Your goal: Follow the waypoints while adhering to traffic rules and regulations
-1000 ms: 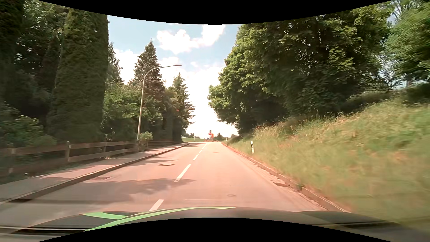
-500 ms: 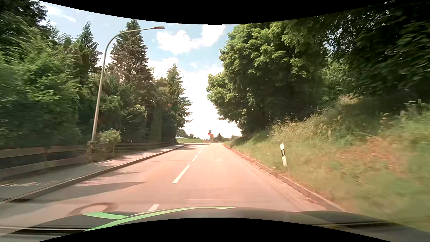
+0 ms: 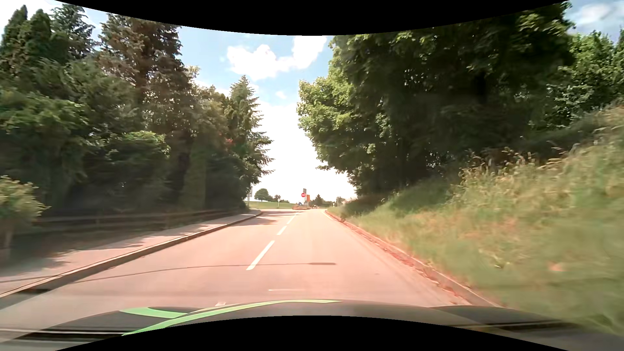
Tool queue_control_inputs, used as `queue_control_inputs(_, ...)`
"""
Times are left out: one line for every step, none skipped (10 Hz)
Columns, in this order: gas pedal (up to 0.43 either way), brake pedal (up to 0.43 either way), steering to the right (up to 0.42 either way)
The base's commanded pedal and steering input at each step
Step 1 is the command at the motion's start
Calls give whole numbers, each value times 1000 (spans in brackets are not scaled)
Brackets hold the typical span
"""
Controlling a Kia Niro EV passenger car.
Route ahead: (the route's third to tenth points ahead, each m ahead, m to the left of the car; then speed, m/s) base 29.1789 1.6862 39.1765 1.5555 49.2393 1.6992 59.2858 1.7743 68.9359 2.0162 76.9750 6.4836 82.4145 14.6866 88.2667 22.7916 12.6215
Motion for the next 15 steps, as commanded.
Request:
queue_control_inputs(0,0,0)
queue_control_inputs(0,0,0)
queue_control_inputs(0,0,0)
queue_control_inputs(0,6,0)
queue_control_inputs(0,30,0)
queue_control_inputs(0,55,0)
queue_control_inputs(0,67,0)
queue_control_inputs(0,73,0)
queue_control_inputs(0,67,0)
queue_control_inputs(0,79,0)
queue_control_inputs(0,91,0)
queue_control_inputs(0,98,0)
queue_control_inputs(0,110,0)
queue_control_inputs(0,122,0)
queue_control_inputs(0,128,1)
